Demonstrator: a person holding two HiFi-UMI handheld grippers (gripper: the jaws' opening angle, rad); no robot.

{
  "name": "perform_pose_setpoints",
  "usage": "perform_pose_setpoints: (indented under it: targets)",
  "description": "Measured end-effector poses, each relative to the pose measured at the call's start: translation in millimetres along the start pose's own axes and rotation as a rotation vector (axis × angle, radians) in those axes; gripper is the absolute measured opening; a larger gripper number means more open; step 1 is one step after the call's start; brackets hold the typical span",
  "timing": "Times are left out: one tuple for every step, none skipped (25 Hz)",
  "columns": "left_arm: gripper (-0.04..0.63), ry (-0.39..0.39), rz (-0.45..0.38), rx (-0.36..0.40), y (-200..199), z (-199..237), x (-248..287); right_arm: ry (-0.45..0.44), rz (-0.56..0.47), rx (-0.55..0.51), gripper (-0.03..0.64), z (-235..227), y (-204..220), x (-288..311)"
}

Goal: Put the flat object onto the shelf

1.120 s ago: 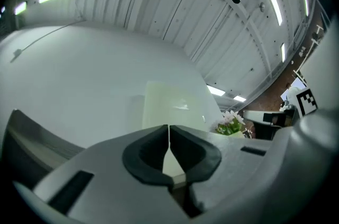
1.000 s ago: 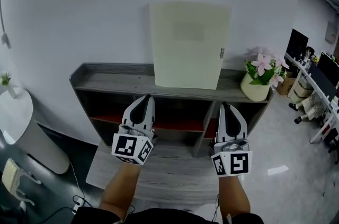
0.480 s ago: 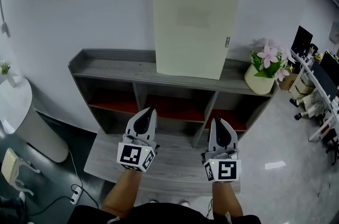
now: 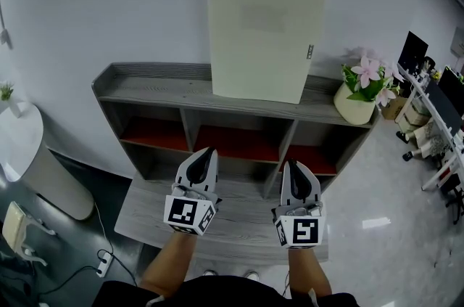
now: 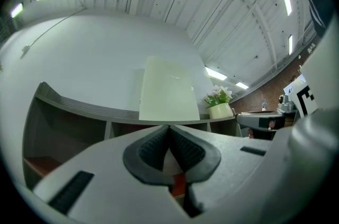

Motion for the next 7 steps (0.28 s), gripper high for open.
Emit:
perform_pose_setpoints:
  targets:
    - [0.008,-0.001,0.001,-0.002,0.6,-0.3,0.3,-0.001,0.002,0.001,0.023,0.3,1.1,0.0]
    - [0.008,-0.001,0.002,-0.003,1.3,-0.7,0.6,-0.003,0.005,0.001,0.023,0.6,2.3,0.2]
    - [0.008,0.001,0.003,-0.003,1.7,-1.0,1.2,-0.004,0.008,0.001,0.023,0.9,3.3,0.4]
    - [0.008,0.004,0.004,-0.003,2.0,-1.3,1.9,-0.005,0.01,0.0,0.023,1.1,4.1,0.7]
    - [0.008,0.005,0.005,-0.002,2.2,-1.6,2.5,-0.005,0.011,-0.002,0.023,1.3,4.5,0.9]
    - [0.008,0.007,0.007,-0.002,2.6,-1.9,3.0,-0.005,0.012,-0.004,0.023,1.4,4.6,1.2]
    - [0.008,0.008,0.009,-0.002,2.9,-2.1,3.5,-0.006,0.013,-0.006,0.023,1.5,4.7,1.5]
Point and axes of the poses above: the fingertips, and each gripper's own axes: x forward along the fingers, z to its left, y out of its underside, the point moved 4 cm from there along -x, backward along the fingers, and after that the axes turned 11 degrees about x, right-handed, at the moved point
